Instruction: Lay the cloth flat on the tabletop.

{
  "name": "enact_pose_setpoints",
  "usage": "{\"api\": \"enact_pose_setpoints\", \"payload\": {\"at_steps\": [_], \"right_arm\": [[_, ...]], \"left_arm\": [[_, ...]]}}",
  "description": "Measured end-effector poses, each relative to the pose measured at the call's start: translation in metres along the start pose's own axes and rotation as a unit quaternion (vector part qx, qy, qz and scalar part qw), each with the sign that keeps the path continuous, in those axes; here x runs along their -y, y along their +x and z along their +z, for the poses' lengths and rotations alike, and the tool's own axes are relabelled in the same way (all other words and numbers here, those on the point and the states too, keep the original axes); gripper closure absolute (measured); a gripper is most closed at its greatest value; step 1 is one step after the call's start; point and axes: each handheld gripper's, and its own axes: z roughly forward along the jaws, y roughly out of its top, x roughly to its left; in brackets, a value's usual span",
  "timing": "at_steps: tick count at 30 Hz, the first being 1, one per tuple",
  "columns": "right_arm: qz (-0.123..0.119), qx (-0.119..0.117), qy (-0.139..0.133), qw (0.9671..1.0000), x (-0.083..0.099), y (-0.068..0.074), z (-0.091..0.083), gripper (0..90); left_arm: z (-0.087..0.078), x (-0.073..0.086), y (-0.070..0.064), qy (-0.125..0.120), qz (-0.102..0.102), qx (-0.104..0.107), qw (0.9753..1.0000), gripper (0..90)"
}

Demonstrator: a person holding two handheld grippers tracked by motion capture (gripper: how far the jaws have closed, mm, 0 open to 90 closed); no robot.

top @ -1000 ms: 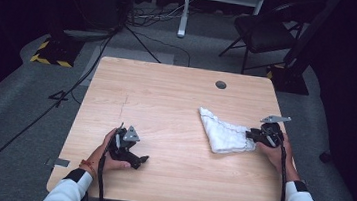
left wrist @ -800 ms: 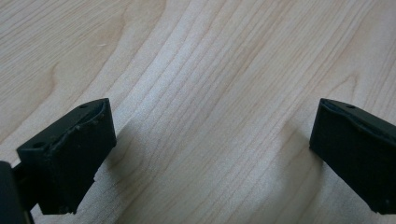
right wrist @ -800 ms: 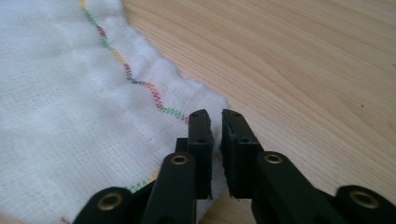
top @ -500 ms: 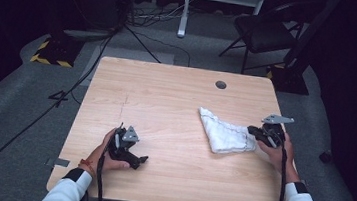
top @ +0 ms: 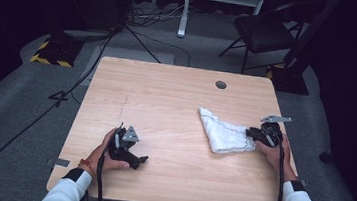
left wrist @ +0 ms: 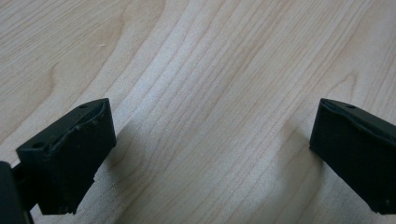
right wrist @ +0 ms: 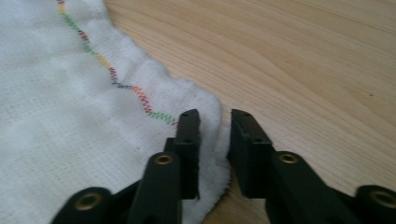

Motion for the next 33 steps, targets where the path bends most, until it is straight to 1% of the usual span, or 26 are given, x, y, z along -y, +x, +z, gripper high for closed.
{"api": "enact_pose_setpoints", "payload": {"at_steps": [1,2,5,6,8,9,10,11,13,14,15,16,17,19,20,21,22,23,24,25,26,28,29,31,32,33], "right_arm": [[0.0,0.0,0.0,1.0,0.0,0.0,0.0,77.8],[-0.01,-0.002,0.001,1.0,-0.001,0.002,0.0,83.0],[-0.024,0.0,0.002,0.9997,-0.002,0.004,-0.001,84.8],[-0.024,0.0,0.002,0.9997,-0.002,0.004,-0.001,84.8],[-0.027,0.0,-0.006,0.9996,-0.003,0.005,-0.005,85.2],[-0.032,0.003,-0.009,0.9994,-0.004,0.006,-0.007,85.3],[-0.037,0.006,-0.021,0.9991,-0.007,0.008,-0.014,85.5],[-0.037,0.001,-0.029,0.9989,-0.009,0.009,-0.018,85.5],[-0.037,0.0,-0.032,0.9988,-0.011,0.01,-0.02,85.5],[-0.045,-0.002,-0.043,0.998,-0.015,0.015,-0.026,85.6],[-0.045,-0.002,-0.043,0.998,-0.015,0.015,-0.026,85.6],[-0.059,-0.002,-0.049,0.9971,-0.018,0.021,-0.03,85.6],[-0.064,-0.007,-0.054,0.9965,-0.02,0.025,-0.033,85.6],[-0.067,-0.016,-0.06,0.9958,-0.023,0.03,-0.037,85.6],[-0.067,-0.016,-0.06,0.9958,-0.023,0.03,-0.037,85.6],[-0.072,-0.026,-0.07,0.9946,-0.027,0.037,-0.042,85.5],[-0.075,-0.03,-0.073,0.9941,-0.028,0.039,-0.043,85.6],[-0.075,-0.03,-0.073,0.9941,-0.028,0.039,-0.043,85.6],[-0.085,-0.038,-0.077,0.9926,-0.031,0.047,-0.047,85.5],[-0.091,-0.043,-0.08,0.9917,-0.033,0.051,-0.048,85.6],[-0.091,-0.043,-0.08,0.9917,-0.033,0.051,-0.048,85.6],[-0.1,-0.054,-0.085,0.9899,-0.036,0.06,-0.05,85.6],[-0.112,-0.069,-0.087,0.9874,-0.04,0.072,-0.051,85.6],[-0.123,-0.077,-0.086,0.9857,-0.043,0.082,-0.051,85.6],[-0.123,-0.077,-0.086,0.9857,-0.043,0.082,-0.051,85.6],[-0.131,-0.083,-0.086,0.9842,-0.045,0.089,-0.051,85.6]], "left_arm": [[0.0,0.0,0.0,0.0,0.0,0.0,1.0,0.5],[0.0,0.0,0.0,0.0,0.0,0.0,1.0,0.5],[0.0,0.0,0.0,0.0,0.0,0.0,1.0,0.5],[0.0,0.0,0.0,0.0,0.0,0.0,1.0,0.5],[0.0,0.0,0.0,0.0,0.0,0.0,1.0,0.5],[0.0,0.0,0.0,0.0,0.0,0.0,1.0,0.5],[0.0,0.0,0.0,0.0,0.0,0.0,1.0,0.5],[0.0,0.0,0.0,0.0,0.0,0.0,1.0,0.5],[0.0,0.0,0.0,0.0,0.0,0.0,1.0,0.5],[0.0,0.0,0.0,0.0,0.0,0.0,1.0,0.4],[0.0,0.0,0.0,0.0,0.0,0.0,1.0,0.4],[0.0,0.0,0.0,0.0,0.0,0.0,1.0,0.5],[0.0,0.0,0.0,0.0,0.0,0.0,1.0,0.4],[0.0,0.0,0.0,0.0,0.0,0.0,1.0,0.4],[0.0,0.0,0.0,0.0,0.0,0.0,1.0,0.4],[0.0,0.0,0.0,0.0,0.0,0.0,1.0,0.5],[0.0,0.0,0.0,0.0,0.0,0.0,1.0,0.5],[0.0,0.0,0.0,0.0,0.0,0.0,1.0,0.5],[0.0,0.0,0.0,0.0,0.0,0.0,1.0,0.5],[0.0,0.0,0.0,0.0,0.0,0.0,1.0,0.5],[0.0,0.0,0.0,0.0,0.0,0.0,1.0,0.5],[0.0,0.0,0.0,0.0,0.0,0.0,1.0,0.5],[0.0,0.0,0.0,0.0,0.0,0.0,1.0,0.5],[0.0,0.0,0.0,0.0,0.0,0.0,1.0,0.5],[0.0,0.0,0.0,0.0,0.0,0.0,1.0,0.5],[0.0,0.0,0.0,0.0,0.0,0.0,1.0,0.5]]}}
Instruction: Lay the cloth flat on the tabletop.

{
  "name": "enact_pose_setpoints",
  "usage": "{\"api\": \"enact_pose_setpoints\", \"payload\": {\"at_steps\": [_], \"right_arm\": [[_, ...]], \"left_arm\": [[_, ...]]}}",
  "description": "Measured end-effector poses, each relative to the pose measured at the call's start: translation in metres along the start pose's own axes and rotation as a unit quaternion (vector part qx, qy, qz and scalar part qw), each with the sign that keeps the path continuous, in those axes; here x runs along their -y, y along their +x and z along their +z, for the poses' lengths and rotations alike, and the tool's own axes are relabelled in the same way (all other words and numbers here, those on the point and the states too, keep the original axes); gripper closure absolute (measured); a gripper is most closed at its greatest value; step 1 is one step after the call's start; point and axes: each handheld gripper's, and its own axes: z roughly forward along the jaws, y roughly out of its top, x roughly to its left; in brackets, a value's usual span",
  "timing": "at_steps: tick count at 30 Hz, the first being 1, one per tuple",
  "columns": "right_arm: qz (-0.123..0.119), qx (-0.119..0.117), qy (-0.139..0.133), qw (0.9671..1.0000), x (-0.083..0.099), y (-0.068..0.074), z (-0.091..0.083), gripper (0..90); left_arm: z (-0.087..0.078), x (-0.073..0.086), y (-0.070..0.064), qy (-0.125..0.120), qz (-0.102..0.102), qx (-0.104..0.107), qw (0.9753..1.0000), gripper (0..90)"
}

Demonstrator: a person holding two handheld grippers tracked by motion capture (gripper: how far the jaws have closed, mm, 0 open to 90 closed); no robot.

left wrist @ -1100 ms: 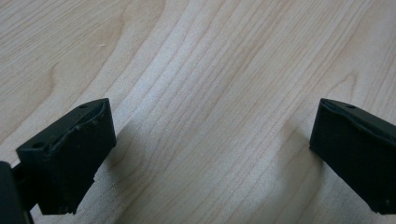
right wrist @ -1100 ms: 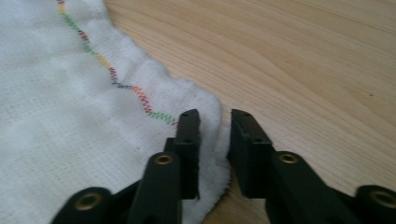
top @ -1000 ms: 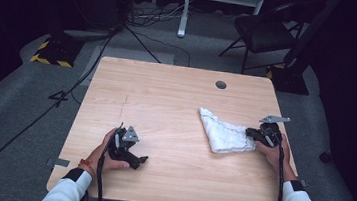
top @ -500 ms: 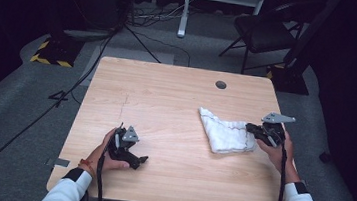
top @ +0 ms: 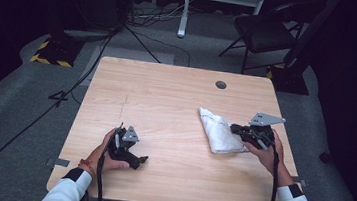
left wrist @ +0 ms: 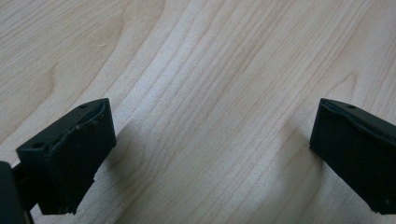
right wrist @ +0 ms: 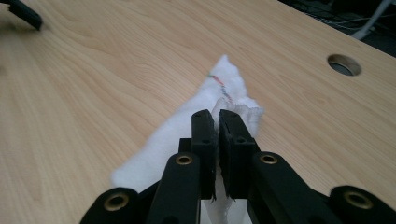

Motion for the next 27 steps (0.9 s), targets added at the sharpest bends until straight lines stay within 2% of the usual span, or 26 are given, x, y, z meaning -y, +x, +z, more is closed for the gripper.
{"api": "enact_pose_setpoints", "payload": {"at_steps": [2,3,5,6,7,11,14,18,20,21,22,27], "right_arm": [[-0.011,-0.013,-0.001,0.9999,-0.01,0.014,0.004,85.6],[-0.011,-0.013,-0.001,0.9999,-0.01,0.014,0.004,85.6],[-0.015,-0.026,-0.003,0.9995,-0.019,0.028,0.011,85.6],[-0.015,-0.026,-0.003,0.9995,-0.019,0.028,0.011,85.6],[-0.024,-0.033,0.001,0.9992,-0.024,0.037,0.018,85.6],[-0.042,-0.045,0.015,0.998,-0.03,0.056,0.035,85.6],[-0.047,-0.049,0.018,0.9975,-0.032,0.062,0.042,85.6],[-0.059,-0.06,0.017,0.9963,-0.042,0.078,0.059,85.6],[-0.06,-0.063,0.018,0.9961,-0.044,0.081,0.061,85.6],[-0.065,-0.068,0.022,0.9953,-0.047,0.087,0.068,85.6],[-0.065,-0.068,0.022,0.9953,-0.047,0.087,0.068,85.6],[-0.077,-0.077,0.02,0.9938,-0.057,0.105,0.083,85.4]], "left_arm": [[0.0,0.0,0.0,0.0,0.0,0.0,1.0,0.5],[0.0,0.0,0.0,0.0,0.0,0.0,1.0,0.5],[0.0,0.0,0.0,0.0,0.0,0.0,1.0,0.5],[0.0,0.0,0.0,0.0,0.0,0.0,1.0,0.5],[0.0,0.0,0.0,0.0,0.0,0.0,1.0,0.5],[0.0,0.0,0.0,0.0,0.001,0.001,1.0,0.5],[0.0,0.0,0.0,0.0,0.001,0.001,1.0,0.5],[0.0,0.0,0.0,-0.001,0.001,0.001,1.0,0.5],[0.0,0.0,0.0,-0.001,0.001,0.001,1.0,0.5],[0.0,0.0,0.0,0.0,0.001,0.001,1.0,0.5],[0.0,0.0,0.0,-0.001,0.001,0.001,1.0,0.5],[0.0,0.0,0.0,0.0,0.001,0.001,1.0,0.5]]}}
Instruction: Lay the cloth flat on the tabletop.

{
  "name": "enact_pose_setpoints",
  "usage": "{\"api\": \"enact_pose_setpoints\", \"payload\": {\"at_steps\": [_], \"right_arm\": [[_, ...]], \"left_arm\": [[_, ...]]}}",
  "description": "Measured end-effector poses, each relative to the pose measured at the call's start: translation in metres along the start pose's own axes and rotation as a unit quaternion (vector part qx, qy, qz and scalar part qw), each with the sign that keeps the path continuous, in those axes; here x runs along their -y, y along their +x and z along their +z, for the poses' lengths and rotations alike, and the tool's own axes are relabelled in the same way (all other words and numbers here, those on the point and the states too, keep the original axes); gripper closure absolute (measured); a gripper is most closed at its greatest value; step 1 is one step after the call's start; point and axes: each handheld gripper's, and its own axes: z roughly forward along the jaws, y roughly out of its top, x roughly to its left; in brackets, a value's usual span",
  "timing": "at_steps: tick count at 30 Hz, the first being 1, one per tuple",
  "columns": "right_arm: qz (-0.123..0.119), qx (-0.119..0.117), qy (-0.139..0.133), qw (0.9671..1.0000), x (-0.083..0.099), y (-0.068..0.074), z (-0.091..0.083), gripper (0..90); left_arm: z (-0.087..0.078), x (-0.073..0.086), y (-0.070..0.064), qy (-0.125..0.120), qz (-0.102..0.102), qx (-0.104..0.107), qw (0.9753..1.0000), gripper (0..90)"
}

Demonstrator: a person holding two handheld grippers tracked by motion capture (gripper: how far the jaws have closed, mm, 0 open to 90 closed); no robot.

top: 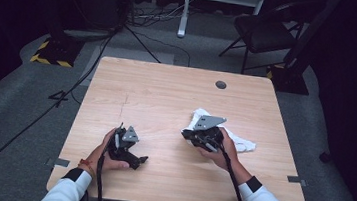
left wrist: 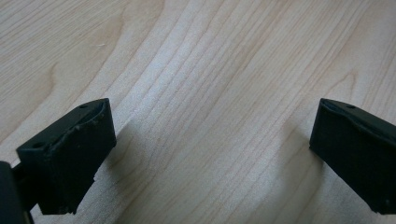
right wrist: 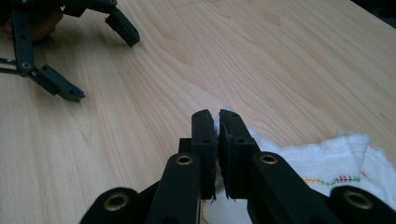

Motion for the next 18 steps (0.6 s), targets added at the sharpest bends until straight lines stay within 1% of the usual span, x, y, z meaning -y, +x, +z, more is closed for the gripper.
{"api": "enact_pose_setpoints", "payload": {"at_steps": [2,3,5,7,8,10,12,13,15,18], "right_arm": [[-0.003,-0.002,0.0,1.0,-0.004,0.004,0.006,85.3],[-0.003,-0.002,0.0,1.0,-0.004,0.004,0.006,85.3],[-0.006,-0.008,-0.001,0.9999,-0.009,0.011,0.017,84.4],[-0.002,-0.01,-0.003,0.9999,-0.011,0.012,0.019,84.1],[0.003,-0.014,-0.007,0.9999,-0.013,0.016,0.027,81.2],[0.0,-0.018,-0.002,0.9998,-0.014,0.02,0.031,78.2],[-0.001,-0.02,-0.002,0.9998,-0.014,0.021,0.032,77.1],[-0.002,-0.017,0.0,0.9999,-0.014,0.021,0.03,72.7],[0.002,-0.019,-0.001,0.9998,-0.013,0.02,0.028,72.2],[0.009,-0.011,-0.002,0.9999,-0.01,0.011,0.019,68.2]], "left_arm": [[0.0,0.0,0.0,0.0,0.0,0.0,1.0,0.5],[0.0,0.0,0.0,0.0,0.0,0.0,1.0,0.5],[0.0,0.0,0.0,0.0,0.0,0.0,1.0,0.5],[0.0,0.0,0.0,0.0,0.0,0.0,1.0,0.5],[0.0,0.0,0.0,0.0,0.0,0.0,1.0,0.5],[0.0,0.0,0.0,0.0,0.0,0.0,1.0,0.5],[0.0,0.0,0.0,0.0,0.0,0.001,1.0,0.5],[0.0,0.0,0.0,-0.001,0.0,0.001,1.0,0.5],[0.0,0.0,0.0,0.0,0.0,0.001,1.0,0.5],[0.0,0.0,0.0,0.0,-0.001,0.0,1.0,0.5]]}}
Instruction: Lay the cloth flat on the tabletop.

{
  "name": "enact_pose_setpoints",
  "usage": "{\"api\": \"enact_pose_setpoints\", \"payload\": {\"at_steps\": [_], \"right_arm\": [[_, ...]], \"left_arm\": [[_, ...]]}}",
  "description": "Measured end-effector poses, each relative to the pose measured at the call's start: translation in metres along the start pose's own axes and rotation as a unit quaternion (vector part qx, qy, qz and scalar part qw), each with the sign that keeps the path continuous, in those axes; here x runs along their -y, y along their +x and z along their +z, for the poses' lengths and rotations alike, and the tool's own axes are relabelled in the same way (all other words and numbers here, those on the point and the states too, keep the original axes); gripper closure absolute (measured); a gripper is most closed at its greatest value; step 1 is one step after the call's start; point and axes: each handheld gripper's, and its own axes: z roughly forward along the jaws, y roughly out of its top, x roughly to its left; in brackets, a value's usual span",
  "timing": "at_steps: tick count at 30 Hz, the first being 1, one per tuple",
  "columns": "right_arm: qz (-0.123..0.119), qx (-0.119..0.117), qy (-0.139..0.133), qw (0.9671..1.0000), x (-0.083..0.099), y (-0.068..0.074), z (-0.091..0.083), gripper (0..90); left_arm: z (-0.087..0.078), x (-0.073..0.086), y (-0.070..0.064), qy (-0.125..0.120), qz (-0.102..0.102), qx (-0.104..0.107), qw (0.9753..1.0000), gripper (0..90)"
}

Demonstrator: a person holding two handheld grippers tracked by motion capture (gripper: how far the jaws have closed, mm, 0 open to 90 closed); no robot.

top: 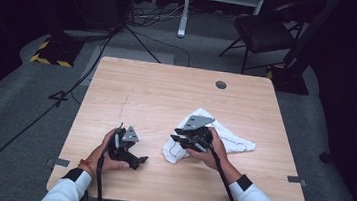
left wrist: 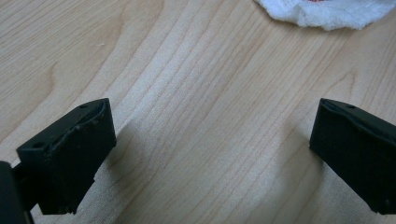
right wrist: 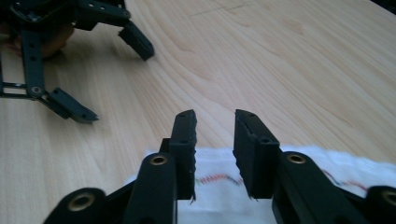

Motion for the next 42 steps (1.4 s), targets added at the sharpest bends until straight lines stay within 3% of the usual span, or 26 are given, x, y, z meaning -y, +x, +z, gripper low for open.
{"api": "enact_pose_setpoints", "payload": {"at_steps": [2,4,6,7,8,9,10,12,14,15,17,19,23,26,29,36,38,39,40,42], "right_arm": [[0.01,0.014,0.0,0.9999,0.008,-0.015,-0.016,66.3],[0.014,0.02,0.002,0.9997,0.012,-0.02,-0.023,66.0],[0.033,0.047,0.009,0.9983,0.03,-0.043,-0.044,65.2],[0.033,0.047,0.009,0.9983,0.03,-0.043,-0.044,65.2],[0.046,0.06,0.014,0.997,0.041,-0.055,-0.053,63.6],[0.046,0.06,0.014,0.997,0.041,-0.055,-0.053,63.6],[0.054,0.077,0.026,0.9953,0.054,-0.067,-0.063,62.9],[0.06,0.082,0.03,0.9943,0.061,-0.073,-0.067,62.6],[0.07,0.102,0.048,0.9911,0.082,-0.087,-0.08,61.4],[0.07,0.102,0.048,0.9911,0.082,-0.087,-0.08,61.4],[0.097,0.105,0.059,0.988,0.102,-0.1,-0.09,60.3],[0.104,0.109,0.069,0.9861,0.112,-0.106,-0.094,59.6],[0.116,0.105,0.088,0.9837,0.128,-0.115,-0.099,57.9],[0.128,0.092,0.086,0.9837,0.135,-0.118,-0.104,56.5],[0.127,0.087,0.093,0.9836,0.145,-0.119,-0.108,55.3],[0.134,0.085,0.102,0.9821,0.153,-0.121,-0.108,55.8],[0.133,0.08,0.105,0.9823,0.154,-0.121,-0.106,63.7],[0.133,0.08,0.105,0.9823,0.154,-0.121,-0.106,63.7],[0.128,0.08,0.104,0.983,0.153,-0.12,-0.106,72.5],[0.122,0.084,0.109,0.9829,0.152,-0.118,-0.107,78.8]], "left_arm": [[0.0,0.0,0.0,0.001,-0.001,-0.001,1.0,0.4],[0.001,-0.001,-0.001,0.002,-0.005,-0.002,1.0,0.4],[0.001,-0.006,-0.003,0.012,-0.005,-0.007,0.9999,1.8],[0.001,-0.006,-0.003,0.012,-0.005,-0.007,0.9999,4.1],[0.001,-0.007,-0.003,0.01,-0.009,-0.009,0.9999,7.2],[0.002,-0.009,-0.004,0.008,-0.013,-0.011,0.9998,7.2],[0.002,-0.01,-0.005,0.006,-0.015,-0.013,0.9998,13.5],[0.003,-0.013,-0.006,0.004,-0.012,-0.004,0.9999,17.1],[0.005,-0.018,-0.007,0.002,-0.017,0.009,0.9998,16.3],[0.006,-0.022,-0.008,-0.002,-0.017,0.012,0.9998,17.6],[0.009,-0.029,-0.011,-0.004,-0.011,0.02,0.9997,18.2],[0.013,-0.036,-0.015,-0.008,-0.002,0.022,0.9997,19.5],[0.021,-0.05,-0.022,-0.012,0.006,0.046,0.9989,22.9],[0.028,-0.058,-0.026,-0.012,0.014,0.06,0.998,26.9],[0.035,-0.064,-0.029,-0.007,0.03,0.073,0.9969,38.3],[0.039,-0.064,-0.024,0.006,0.032,0.083,0.996,58.8],[0.039,-0.064,-0.022,0.005,0.033,0.085,0.9958,69.1],[0.039,-0.064,-0.021,0.006,0.034,0.088,0.9956,69.1],[0.038,-0.064,-0.02,0.007,0.036,0.088,0.9955,75.6],[0.037,-0.063,-0.021,0.007,0.045,0.09,0.9949,81.8]]}}
